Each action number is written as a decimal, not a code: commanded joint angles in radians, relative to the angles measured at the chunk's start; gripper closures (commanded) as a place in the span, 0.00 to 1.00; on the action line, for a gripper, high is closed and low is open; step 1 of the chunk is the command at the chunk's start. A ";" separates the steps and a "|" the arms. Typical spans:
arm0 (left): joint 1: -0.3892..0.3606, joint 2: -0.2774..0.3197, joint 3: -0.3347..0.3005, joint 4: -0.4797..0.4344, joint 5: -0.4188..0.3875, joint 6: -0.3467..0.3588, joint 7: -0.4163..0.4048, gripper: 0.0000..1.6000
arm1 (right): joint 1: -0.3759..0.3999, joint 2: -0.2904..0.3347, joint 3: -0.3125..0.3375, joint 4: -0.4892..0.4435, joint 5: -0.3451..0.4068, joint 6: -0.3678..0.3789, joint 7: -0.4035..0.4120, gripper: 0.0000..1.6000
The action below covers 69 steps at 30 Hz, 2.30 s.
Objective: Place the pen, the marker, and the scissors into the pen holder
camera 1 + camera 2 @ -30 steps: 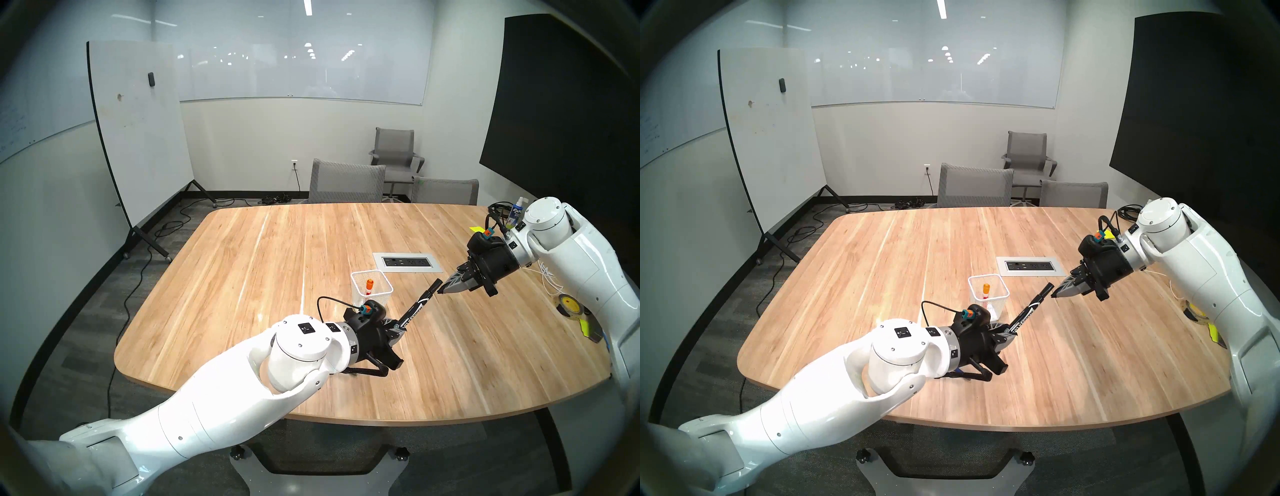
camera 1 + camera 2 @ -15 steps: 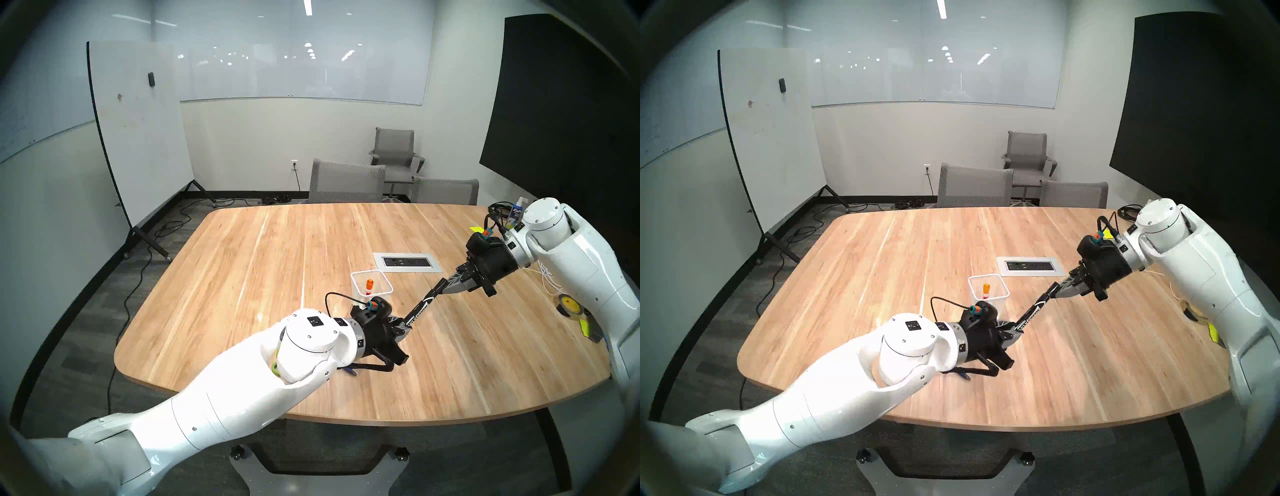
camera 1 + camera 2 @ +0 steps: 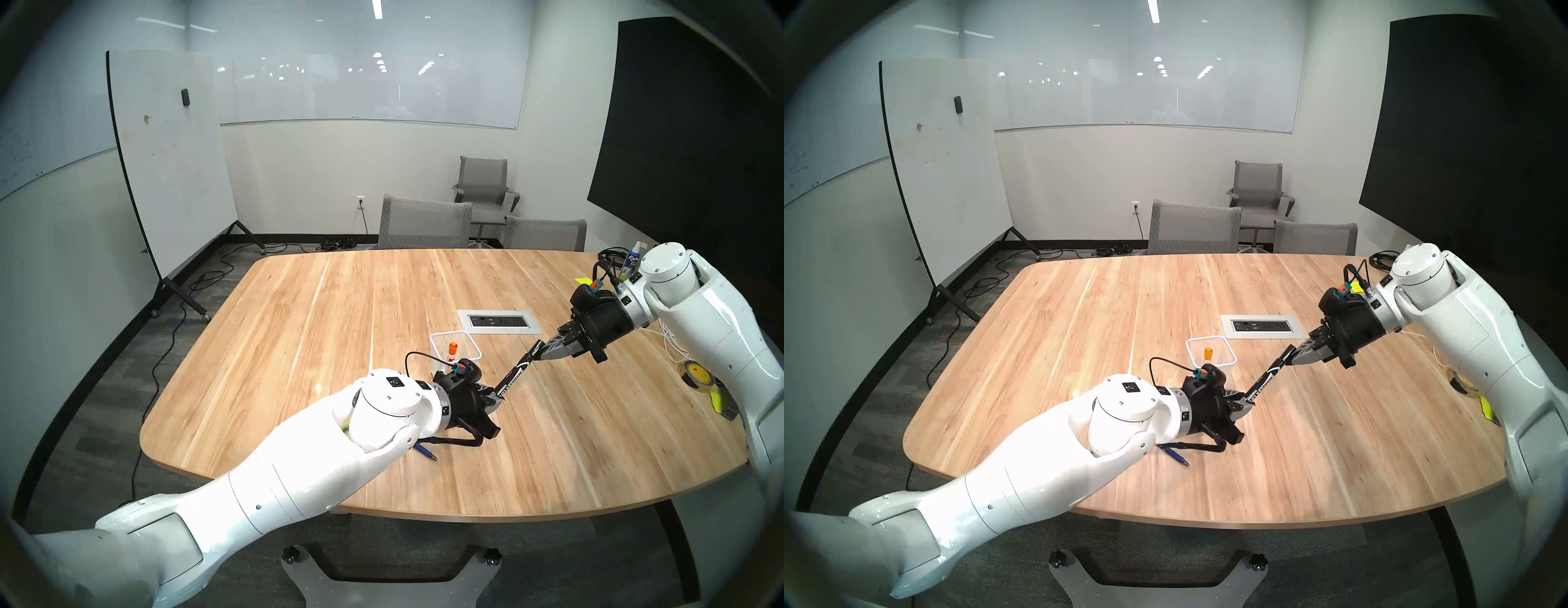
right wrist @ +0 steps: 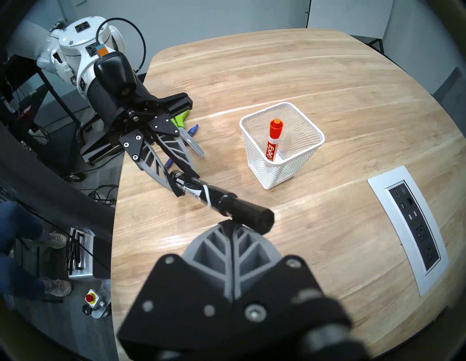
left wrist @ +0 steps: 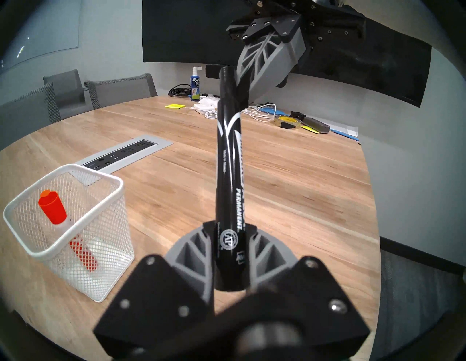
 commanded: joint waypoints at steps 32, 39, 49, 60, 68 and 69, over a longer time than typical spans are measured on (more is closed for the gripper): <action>-0.051 -0.068 0.006 0.008 0.001 -0.025 -0.026 1.00 | 0.019 -0.008 0.028 -0.025 0.066 0.041 -0.001 1.00; -0.059 -0.076 0.010 0.019 0.002 -0.027 -0.034 1.00 | 0.018 -0.002 0.028 -0.039 0.086 0.058 -0.001 1.00; -0.069 -0.086 0.013 0.040 0.004 -0.042 -0.043 1.00 | 0.016 0.011 0.024 -0.061 0.118 0.081 -0.001 1.00; -0.086 -0.114 0.014 0.091 0.003 -0.064 -0.059 1.00 | 0.011 0.029 0.016 -0.092 0.147 0.101 -0.005 1.00; -0.099 -0.137 0.010 0.127 0.001 -0.070 -0.060 1.00 | 0.005 0.044 0.011 -0.133 0.171 0.118 -0.024 1.00; -0.100 -0.139 0.009 0.129 0.001 -0.072 -0.060 1.00 | 0.005 0.045 0.010 -0.135 0.172 0.119 -0.025 1.00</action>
